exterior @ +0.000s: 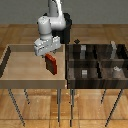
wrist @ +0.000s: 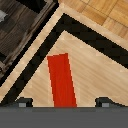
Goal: Place the box of cereal into the appropriate compartment.
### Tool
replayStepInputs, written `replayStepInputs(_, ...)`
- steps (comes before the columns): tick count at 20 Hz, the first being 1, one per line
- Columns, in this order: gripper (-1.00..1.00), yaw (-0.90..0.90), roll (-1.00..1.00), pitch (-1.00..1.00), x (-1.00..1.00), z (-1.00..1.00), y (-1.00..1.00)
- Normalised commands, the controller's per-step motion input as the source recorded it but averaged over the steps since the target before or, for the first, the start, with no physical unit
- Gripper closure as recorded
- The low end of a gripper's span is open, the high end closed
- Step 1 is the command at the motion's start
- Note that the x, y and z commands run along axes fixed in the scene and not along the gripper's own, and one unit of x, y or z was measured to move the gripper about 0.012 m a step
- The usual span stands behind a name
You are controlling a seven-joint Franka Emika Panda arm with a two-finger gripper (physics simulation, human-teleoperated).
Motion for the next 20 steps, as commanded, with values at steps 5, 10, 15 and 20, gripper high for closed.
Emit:
replayStepInputs(5,-1.0,0.0,0.0,0.0,0.0,-1.0,0.0)
replayStepInputs(10,1.0,0.0,0.0,0.0,0.0,-0.2,0.0)
replayStepInputs(15,1.0,0.0,0.0,0.0,0.0,0.2,0.0)
replayStepInputs(20,1.0,0.0,0.0,0.0,0.0,0.8,0.0)
